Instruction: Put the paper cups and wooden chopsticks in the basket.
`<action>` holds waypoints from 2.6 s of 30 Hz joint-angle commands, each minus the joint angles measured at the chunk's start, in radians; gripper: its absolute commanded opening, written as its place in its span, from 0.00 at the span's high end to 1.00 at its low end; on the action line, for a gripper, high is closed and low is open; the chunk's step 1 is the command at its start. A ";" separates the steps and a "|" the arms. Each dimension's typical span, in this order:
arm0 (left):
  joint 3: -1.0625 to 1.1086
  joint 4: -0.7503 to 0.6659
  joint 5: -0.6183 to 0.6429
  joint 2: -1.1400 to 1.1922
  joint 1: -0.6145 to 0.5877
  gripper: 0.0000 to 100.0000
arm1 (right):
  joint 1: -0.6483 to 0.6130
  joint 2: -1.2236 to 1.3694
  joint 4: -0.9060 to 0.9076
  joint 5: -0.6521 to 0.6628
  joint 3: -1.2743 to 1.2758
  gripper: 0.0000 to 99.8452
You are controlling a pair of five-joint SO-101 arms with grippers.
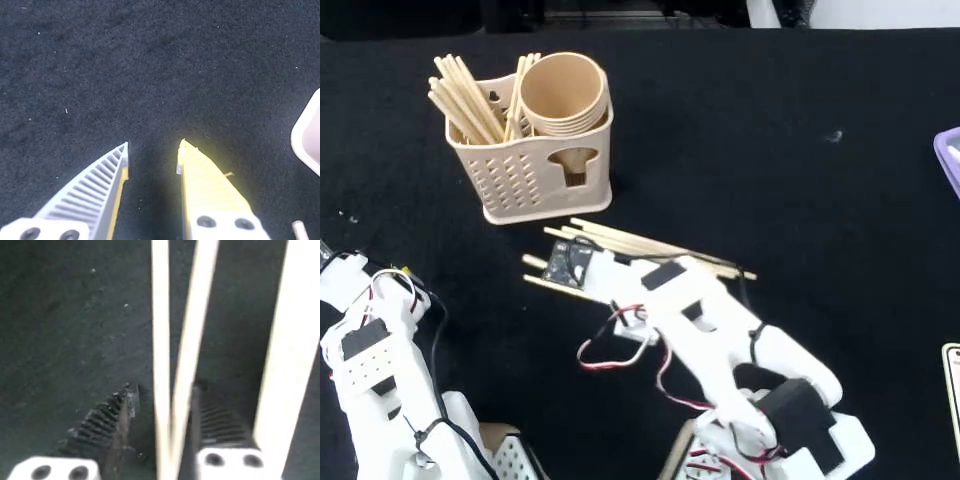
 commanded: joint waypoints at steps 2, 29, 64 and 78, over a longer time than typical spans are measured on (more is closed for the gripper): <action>-0.019 -0.014 -0.006 -0.018 0.005 0.84 | -0.018 -0.038 -0.008 -0.014 -0.002 0.99; -0.016 -0.015 -0.006 -0.018 0.007 0.84 | -0.256 -0.917 0.203 -0.324 0.045 0.99; -0.010 -0.014 -0.006 -0.018 0.010 0.84 | -0.117 0.337 -1.112 -0.605 -0.869 0.99; -0.010 -0.014 -0.006 -0.018 0.013 0.84 | -0.107 0.297 -0.806 -0.605 -0.839 0.79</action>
